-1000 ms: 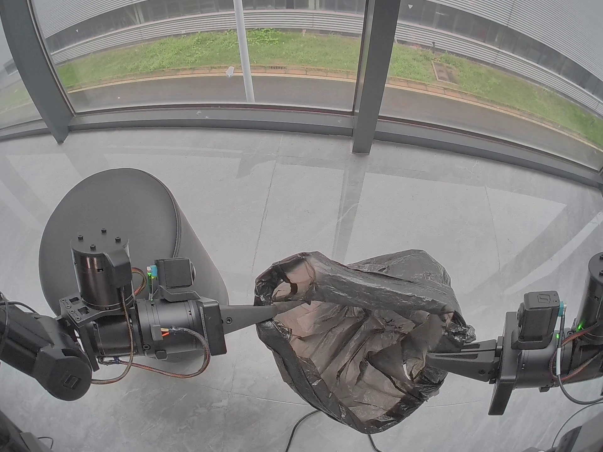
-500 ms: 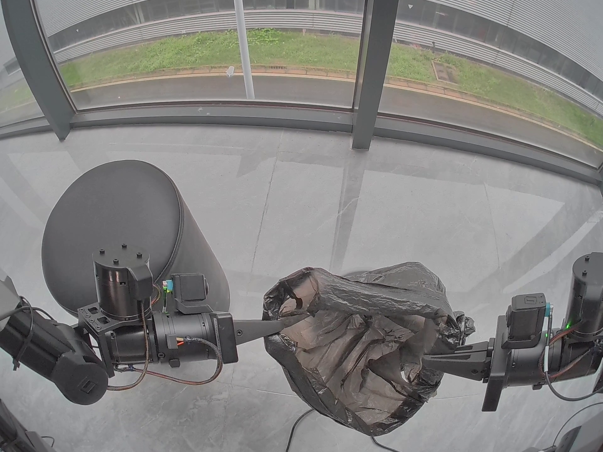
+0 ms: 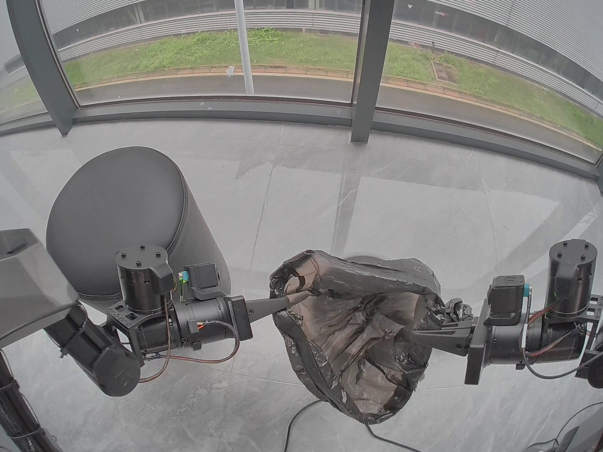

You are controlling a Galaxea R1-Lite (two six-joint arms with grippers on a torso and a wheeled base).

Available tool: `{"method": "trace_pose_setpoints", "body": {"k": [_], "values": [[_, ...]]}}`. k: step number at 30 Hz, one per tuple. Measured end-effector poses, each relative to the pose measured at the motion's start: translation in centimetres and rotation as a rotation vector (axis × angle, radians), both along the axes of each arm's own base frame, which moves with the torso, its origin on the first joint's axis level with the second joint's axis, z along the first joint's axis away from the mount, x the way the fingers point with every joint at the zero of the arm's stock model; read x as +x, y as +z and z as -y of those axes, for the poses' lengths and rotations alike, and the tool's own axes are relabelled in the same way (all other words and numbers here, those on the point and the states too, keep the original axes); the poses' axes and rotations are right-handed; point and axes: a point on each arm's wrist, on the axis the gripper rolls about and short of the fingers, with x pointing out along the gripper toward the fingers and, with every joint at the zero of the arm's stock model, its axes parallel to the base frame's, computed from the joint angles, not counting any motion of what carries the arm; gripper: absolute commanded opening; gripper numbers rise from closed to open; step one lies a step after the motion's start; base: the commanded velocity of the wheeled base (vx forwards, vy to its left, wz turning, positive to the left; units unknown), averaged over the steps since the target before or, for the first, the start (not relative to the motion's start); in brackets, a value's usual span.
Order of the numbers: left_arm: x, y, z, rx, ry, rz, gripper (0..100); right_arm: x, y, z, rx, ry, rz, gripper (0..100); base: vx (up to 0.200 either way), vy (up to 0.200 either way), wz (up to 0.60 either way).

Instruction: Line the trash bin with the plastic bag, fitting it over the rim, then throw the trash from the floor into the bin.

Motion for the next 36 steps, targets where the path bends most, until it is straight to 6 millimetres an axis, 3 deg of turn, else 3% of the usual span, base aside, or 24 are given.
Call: {"method": "trace_pose_setpoints", "body": {"k": [13, 20, 26, 36], "values": [[3.7, -3.8, 1.7, -0.154, 0.028, -0.026, 0, 3.2, -1.5, -1.0, 0.007, -0.029, 0.003, 0, 0.000, 0.000, 0.00], [2.5, -5.0, 1.4, -0.165, 0.025, -0.124, 0, 4.0, -2.1, -1.7, -0.001, -0.020, -0.014, 0, 0.000, 0.000, 0.00], [1.4, -5.3, 1.0, -0.175, 0.033, -0.208, 0, 4.4, -1.3, -2.3, 0.037, -0.010, -0.030, 0, 0.000, 0.000, 0.00], [0.8, -5.2, 2.3, -0.210, -0.001, -0.271, 0, 2.6, -0.1, -1.0, 0.031, -0.036, -0.116, 0, 0.000, 0.000, 0.00]]}}
